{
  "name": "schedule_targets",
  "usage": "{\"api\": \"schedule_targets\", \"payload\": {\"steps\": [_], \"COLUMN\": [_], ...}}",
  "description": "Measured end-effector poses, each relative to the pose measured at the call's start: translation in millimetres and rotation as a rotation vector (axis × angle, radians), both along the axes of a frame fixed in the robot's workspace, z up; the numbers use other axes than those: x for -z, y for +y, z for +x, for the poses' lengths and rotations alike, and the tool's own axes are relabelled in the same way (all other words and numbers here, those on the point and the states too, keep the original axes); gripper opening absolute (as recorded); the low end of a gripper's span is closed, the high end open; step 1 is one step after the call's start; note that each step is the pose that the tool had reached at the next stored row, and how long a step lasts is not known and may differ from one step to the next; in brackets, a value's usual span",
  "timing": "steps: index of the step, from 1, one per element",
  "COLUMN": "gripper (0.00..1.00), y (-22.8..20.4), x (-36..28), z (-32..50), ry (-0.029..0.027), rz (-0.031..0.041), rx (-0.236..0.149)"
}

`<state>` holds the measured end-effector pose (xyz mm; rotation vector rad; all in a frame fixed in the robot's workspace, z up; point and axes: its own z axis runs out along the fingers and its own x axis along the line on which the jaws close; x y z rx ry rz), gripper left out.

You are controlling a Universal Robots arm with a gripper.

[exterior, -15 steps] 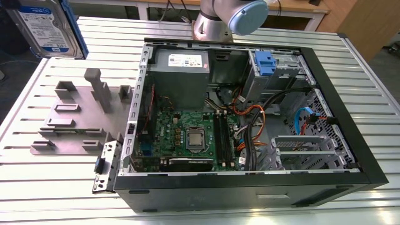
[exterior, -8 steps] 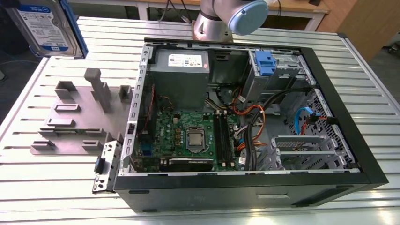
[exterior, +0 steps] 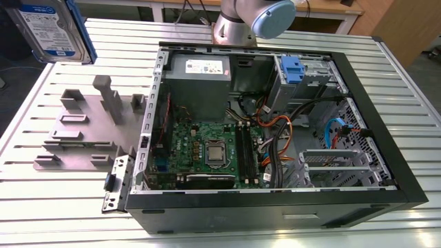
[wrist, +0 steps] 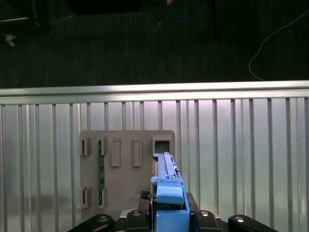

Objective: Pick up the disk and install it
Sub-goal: 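Pick up the disk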

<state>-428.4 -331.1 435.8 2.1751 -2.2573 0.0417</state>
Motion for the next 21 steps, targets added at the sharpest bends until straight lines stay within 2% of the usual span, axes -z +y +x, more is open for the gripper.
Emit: {"api": "schedule_targets", "payload": {"steps": [8,10,13,14,21], "gripper": [0.36,0.36,0.36,0.36,0.36], "y": [-0.2,-0.3,-0.5,-0.5,-2.5], "x": [-0.1,0.0,0.0,0.0,0.0], "z": [0.0,0.0,0.0,0.0,0.0], "ry": [0.0001,0.0000,0.0000,0.0001,0.0003], "rz": [0.0016,0.0075,0.0254,0.0286,0.0291], "rx": [0.000,0.000,0.000,0.000,-0.020]}}
